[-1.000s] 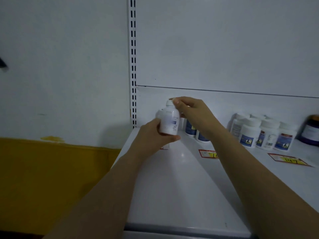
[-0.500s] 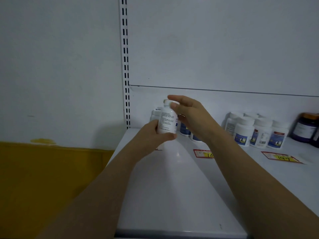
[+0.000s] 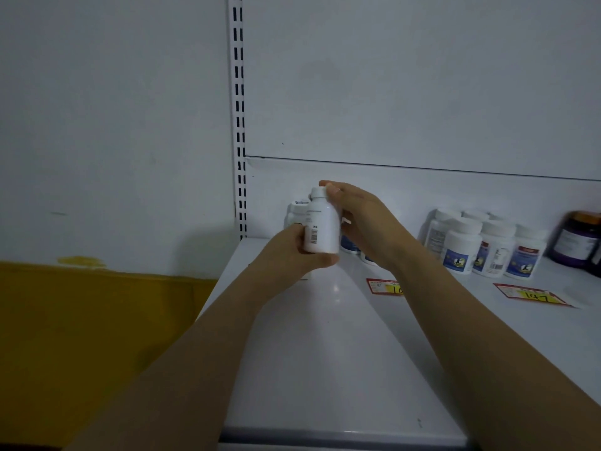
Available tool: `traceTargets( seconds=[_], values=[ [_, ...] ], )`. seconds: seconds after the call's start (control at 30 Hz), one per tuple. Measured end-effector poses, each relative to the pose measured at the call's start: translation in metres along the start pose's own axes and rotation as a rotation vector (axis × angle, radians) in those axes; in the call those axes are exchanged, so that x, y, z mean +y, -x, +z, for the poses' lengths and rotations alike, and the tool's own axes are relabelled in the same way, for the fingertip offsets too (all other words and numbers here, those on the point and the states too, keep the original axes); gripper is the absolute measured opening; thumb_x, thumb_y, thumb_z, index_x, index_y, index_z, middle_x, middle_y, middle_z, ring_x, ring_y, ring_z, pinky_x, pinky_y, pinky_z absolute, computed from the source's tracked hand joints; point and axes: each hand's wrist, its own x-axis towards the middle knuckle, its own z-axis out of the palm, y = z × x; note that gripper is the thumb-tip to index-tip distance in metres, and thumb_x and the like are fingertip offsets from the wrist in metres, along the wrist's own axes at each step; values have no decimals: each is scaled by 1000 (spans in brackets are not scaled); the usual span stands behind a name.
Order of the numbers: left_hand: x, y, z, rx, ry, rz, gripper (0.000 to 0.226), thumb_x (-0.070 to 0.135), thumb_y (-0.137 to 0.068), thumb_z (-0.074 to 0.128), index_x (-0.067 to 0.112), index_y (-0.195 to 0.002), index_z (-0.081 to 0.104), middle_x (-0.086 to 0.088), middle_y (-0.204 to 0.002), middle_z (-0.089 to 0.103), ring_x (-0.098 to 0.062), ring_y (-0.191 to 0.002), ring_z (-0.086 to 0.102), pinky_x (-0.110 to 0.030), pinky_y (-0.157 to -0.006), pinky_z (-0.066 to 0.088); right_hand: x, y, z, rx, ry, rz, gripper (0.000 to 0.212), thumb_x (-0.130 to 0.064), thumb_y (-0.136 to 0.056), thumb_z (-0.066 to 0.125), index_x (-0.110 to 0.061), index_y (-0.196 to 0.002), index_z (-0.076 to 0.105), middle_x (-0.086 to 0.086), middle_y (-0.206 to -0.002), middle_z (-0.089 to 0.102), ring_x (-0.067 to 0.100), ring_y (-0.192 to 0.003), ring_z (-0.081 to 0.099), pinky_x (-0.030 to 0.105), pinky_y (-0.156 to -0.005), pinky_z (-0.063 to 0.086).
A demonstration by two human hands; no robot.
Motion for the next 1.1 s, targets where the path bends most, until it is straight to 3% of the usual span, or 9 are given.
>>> traceTargets(
  seconds=[0.07, 0.13, 0.27, 0.33, 0.47, 0.57, 0.7, 0.93, 1.1],
  values=[
    [0, 0, -1, 87, -15, 26, 40, 22, -73, 79, 20, -104, 53, 4, -98, 65, -8, -85, 64, -15, -56, 52, 1, 0, 2, 48, 86, -23, 33, -40, -90, 58, -24, -119, 59, -2, -110, 67, 13, -99, 65, 31, -89, 54],
    [1, 0, -2, 117, -1, 24, 43, 21, -71, 81, 20, -101, 49, 6, -94, 62, -4, -78, 60, -9, -49, 46, 3, 0, 0, 78, 70, -19, 35, -37, -88, 62, -23, -120, 61, -1, -107, 68, 14, -96, 67, 33, -87, 56],
    [6, 2, -4, 6, 61, -29, 41, 22, -77, 76, 20, -113, 56, 1, -108, 66, -13, -99, 64, -24, -80, 53, 2, -1, -7, 19, -97, 10, 32, -23, -95, 54, -17, -126, 57, 3, -111, 67, 16, -100, 66, 29, -85, 56],
    [6, 2, -5, -13, 57, -27, 45, 21, -80, 73, 19, -121, 57, -1, -112, 66, -16, -103, 63, -29, -88, 51, 2, -1, -8, -20, -154, 7, 27, -19, -97, 49, -17, -123, 57, 2, -111, 67, 16, -103, 65, 28, -85, 55],
    [6, 2, -5, 57, 44, -5, 46, 16, -75, 77, 19, -116, 57, 2, -108, 68, -12, -98, 65, -20, -82, 52, 1, 1, -3, -90, -57, 6, 17, -23, -96, 52, -25, -110, 62, -4, -104, 70, 10, -97, 67, 24, -81, 55],
    [5, 1, -5, 57, 35, -12, 48, 18, -73, 79, 19, -116, 58, 3, -107, 68, -12, -98, 65, -23, -83, 53, 0, 3, -1, -98, 2, -20, 13, -23, -94, 55, -22, -103, 65, -1, -100, 71, 10, -92, 69, 24, -81, 56],
    [3, 1, -9, 24, 102, -10, 43, 16, -79, 74, 16, -120, 60, 2, -110, 69, -10, -100, 65, -25, -90, 51, -3, 3, -3, -39, 38, -57, 22, -21, -90, 61, -19, -112, 62, 3, -108, 69, 14, -98, 67, 28, -86, 55],
    [1, -1, -20, 408, 109, 194, 45, -4, -73, 73, 15, -113, 63, -1, -102, 69, -14, -95, 64, -19, -78, 53, -5, 14, 29, -31, 426, -528, 41, -10, -79, 73, -15, -115, 55, -5, -111, 62, 9, -105, 59, 23, -94, 49],
    [-1, -3, -23, 467, 71, 270, 47, -5, -73, 73, 14, -115, 61, -6, -110, 66, -22, -104, 63, -36, -90, 53, 1, 13, 36, -1, 540, -635, 44, -14, -80, 73, -14, -119, 53, -9, -111, 58, 6, -103, 57, 23, -94, 49]
  ],
)
